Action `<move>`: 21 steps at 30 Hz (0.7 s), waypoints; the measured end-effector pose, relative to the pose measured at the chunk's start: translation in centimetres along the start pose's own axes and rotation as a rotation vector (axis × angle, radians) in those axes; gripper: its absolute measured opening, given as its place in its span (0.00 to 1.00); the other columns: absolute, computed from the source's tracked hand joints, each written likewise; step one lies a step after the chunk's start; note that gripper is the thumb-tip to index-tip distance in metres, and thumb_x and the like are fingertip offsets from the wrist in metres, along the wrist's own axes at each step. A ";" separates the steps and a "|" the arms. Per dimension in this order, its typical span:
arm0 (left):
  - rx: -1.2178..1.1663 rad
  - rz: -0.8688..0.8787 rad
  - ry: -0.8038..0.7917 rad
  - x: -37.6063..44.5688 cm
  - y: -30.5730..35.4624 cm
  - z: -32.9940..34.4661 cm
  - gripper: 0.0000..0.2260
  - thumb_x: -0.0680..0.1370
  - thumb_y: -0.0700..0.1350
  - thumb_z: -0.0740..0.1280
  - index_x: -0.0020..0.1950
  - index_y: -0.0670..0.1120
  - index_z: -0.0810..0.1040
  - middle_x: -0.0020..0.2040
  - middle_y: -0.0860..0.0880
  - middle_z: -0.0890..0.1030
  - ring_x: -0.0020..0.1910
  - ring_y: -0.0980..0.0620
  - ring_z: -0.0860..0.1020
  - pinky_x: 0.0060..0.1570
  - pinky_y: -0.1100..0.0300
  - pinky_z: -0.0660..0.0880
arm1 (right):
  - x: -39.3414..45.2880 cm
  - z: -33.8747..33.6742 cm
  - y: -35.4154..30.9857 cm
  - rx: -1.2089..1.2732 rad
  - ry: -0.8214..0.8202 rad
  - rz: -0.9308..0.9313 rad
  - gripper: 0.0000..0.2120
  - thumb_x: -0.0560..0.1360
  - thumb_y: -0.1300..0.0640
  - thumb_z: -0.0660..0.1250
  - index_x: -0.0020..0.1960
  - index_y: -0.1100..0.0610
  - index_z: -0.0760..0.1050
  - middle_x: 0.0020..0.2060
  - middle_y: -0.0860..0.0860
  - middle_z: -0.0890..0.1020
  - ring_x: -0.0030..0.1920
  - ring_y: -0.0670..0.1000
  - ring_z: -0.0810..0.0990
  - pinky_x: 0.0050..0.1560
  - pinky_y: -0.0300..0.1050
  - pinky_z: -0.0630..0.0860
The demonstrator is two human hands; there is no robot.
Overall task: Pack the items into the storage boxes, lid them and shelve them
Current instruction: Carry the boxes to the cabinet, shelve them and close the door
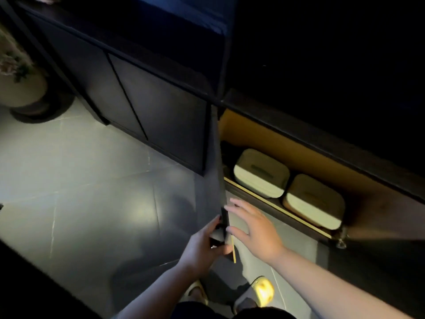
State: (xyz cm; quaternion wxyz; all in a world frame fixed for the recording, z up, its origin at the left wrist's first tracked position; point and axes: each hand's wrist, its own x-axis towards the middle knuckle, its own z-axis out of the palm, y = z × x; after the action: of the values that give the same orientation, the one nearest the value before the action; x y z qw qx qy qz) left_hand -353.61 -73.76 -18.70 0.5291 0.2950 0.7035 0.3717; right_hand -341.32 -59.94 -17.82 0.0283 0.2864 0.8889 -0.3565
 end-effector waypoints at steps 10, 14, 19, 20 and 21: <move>0.101 0.058 0.155 8.7 8.5 13.4 0.17 0.72 0.43 0.72 0.58 0.57 0.75 0.48 0.60 0.82 0.50 0.63 0.79 0.46 0.73 0.73 | -9.4 -6.7 11.9 0.210 0.224 0.414 0.17 0.74 0.49 0.70 0.62 0.43 0.76 0.51 0.38 0.78 0.50 0.43 0.78 0.48 0.37 0.74; -0.004 -0.021 0.364 11.7 10.9 17.8 0.24 0.71 0.43 0.74 0.65 0.47 0.74 0.52 0.54 0.82 0.51 0.61 0.77 0.48 0.68 0.71 | -7.6 -9.9 15.1 0.173 0.294 0.450 0.14 0.73 0.45 0.70 0.58 0.45 0.79 0.48 0.43 0.83 0.48 0.46 0.81 0.44 0.38 0.72; -0.039 -0.112 0.448 14.0 13.3 19.7 0.28 0.69 0.42 0.75 0.68 0.42 0.71 0.60 0.46 0.80 0.53 0.57 0.75 0.53 0.65 0.69 | -4.9 -12.6 17.5 0.142 0.291 0.515 0.12 0.72 0.43 0.70 0.52 0.47 0.79 0.44 0.46 0.83 0.42 0.48 0.80 0.37 0.41 0.71; -0.037 -0.130 0.453 14.7 13.8 19.9 0.28 0.69 0.42 0.76 0.67 0.41 0.72 0.59 0.45 0.80 0.54 0.56 0.76 0.53 0.64 0.69 | -4.5 -12.8 17.8 0.146 0.318 0.534 0.11 0.72 0.43 0.70 0.51 0.47 0.79 0.45 0.46 0.83 0.43 0.48 0.80 0.37 0.41 0.70; -0.024 -0.139 0.453 15.3 14.4 20.0 0.28 0.68 0.43 0.77 0.65 0.41 0.73 0.58 0.45 0.81 0.55 0.55 0.77 0.52 0.65 0.69 | -4.1 -13.1 18.2 0.162 0.357 0.553 0.11 0.72 0.44 0.70 0.51 0.48 0.80 0.45 0.46 0.83 0.44 0.49 0.81 0.38 0.41 0.71</move>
State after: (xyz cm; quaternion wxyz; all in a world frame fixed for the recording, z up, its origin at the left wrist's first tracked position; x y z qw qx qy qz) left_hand -338.15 -49.25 -18.03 0.3857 0.1488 0.8184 0.3992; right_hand -326.23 -42.86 -18.29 -0.0550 0.5759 0.7373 -0.3489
